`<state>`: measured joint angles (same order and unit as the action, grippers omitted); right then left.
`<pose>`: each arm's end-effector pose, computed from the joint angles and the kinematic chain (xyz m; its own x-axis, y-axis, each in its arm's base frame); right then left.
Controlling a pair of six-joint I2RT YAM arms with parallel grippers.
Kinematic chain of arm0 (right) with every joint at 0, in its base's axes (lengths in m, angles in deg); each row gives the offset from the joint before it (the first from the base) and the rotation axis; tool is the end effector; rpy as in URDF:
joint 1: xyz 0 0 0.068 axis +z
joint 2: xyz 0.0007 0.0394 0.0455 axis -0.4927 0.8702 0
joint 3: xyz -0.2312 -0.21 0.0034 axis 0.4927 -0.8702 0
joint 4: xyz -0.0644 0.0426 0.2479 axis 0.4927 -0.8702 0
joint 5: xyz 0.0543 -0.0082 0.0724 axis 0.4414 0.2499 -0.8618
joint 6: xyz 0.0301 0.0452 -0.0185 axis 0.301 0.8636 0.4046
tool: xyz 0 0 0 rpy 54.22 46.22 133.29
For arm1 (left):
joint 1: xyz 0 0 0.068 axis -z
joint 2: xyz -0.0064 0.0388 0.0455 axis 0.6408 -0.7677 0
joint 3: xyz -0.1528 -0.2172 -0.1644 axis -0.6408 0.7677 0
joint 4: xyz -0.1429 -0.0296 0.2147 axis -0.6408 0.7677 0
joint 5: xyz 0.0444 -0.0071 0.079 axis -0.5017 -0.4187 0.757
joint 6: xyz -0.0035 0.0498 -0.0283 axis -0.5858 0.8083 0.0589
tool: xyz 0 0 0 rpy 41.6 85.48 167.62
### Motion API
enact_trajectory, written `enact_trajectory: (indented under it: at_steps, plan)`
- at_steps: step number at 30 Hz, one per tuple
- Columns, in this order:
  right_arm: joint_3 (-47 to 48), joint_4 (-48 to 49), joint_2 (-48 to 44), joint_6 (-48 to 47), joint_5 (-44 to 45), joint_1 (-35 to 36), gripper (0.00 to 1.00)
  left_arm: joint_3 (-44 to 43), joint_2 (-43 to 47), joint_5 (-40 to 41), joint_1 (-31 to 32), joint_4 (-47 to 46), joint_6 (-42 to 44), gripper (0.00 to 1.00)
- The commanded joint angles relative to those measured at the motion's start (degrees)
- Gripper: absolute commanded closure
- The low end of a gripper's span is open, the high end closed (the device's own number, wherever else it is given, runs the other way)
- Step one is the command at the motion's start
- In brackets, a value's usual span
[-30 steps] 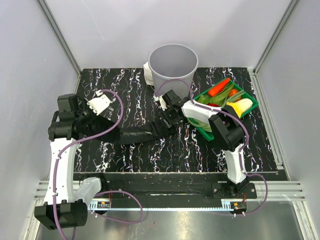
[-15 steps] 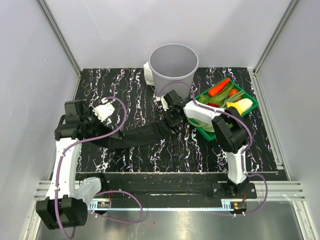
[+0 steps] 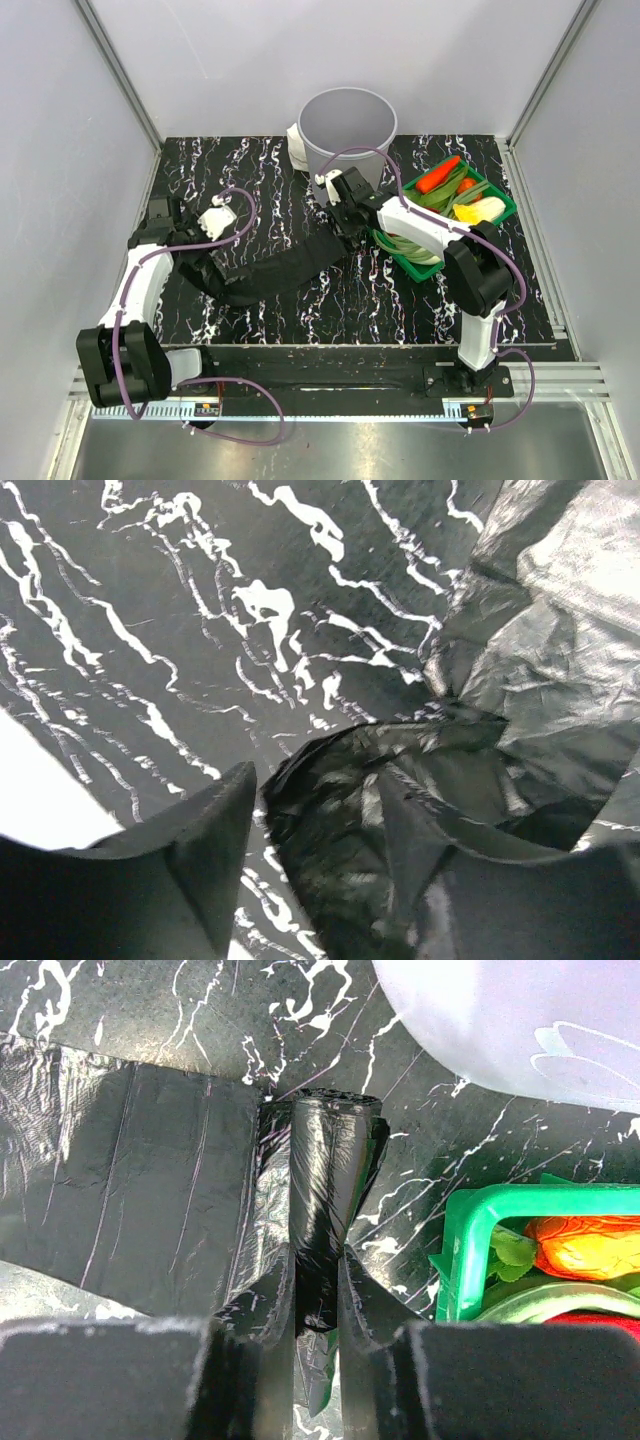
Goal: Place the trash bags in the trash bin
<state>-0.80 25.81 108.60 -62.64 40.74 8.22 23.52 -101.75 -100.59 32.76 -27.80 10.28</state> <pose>0.3452 0.2640 0.2603 -0.5769 -0.5616 -0.5932 -0.6359 0.7645 -0.1054 0.2226 0.0166 0.2847 -0.4640 0.7265 -0.5068 0.6877 0.6561 0.3109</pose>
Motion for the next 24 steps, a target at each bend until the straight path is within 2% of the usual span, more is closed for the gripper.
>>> enact_trajectory:
  at_steps: [1, 4, 7, 10, 12, 18, 20, 24]
  plan:
    - [2.2, 1.9, -2.2, -0.3, 1.7, -0.4, 0.96, -1.5, 0.2, -9.2, -0.5, -1.9, -1.9, 0.34]
    - [2.4, 2.3, -1.5, -0.4, 1.8, -0.4, 0.96, -4.0, -0.2, -15.9, -0.5, -1.5, -4.3, 0.25]
    - [2.2, 2.4, -0.7, -0.4, 1.5, -0.4, 0.96, -7.9, -1.4, -22.4, -0.5, -1.8, -8.5, 0.1]
    - [1.9, 2.4, -0.6, 0.0, 0.8, -0.4, 0.96, -9.9, -2.9, -28.8, -0.3, -4.7, -12.7, 0.01]
    - [1.3, 2.5, -0.7, 0.0, 0.7, -0.4, 0.96, -10.4, -4.5, -31.4, 1.0, -7.0, -15.0, 0.01]
    - [-1.6, 4.1, -2.3, 0.4, -1.4, -0.4, 0.97, -12.0, -14.7, -30.8, 10.4, -13.3, -20.9, 0.01]
    - [-2.1, 4.4, -2.9, 0.5, -2.1, -0.5, 0.97, -14.9, -19.7, -31.4, 12.0, -14.9, -26.8, 0.01]
    - [-3.6, 5.4, -4.5, 0.7, -3.1, -0.5, 0.97, -22.9, -29.1, -33.2, 14.6, -11.9, -31.6, 0.02]
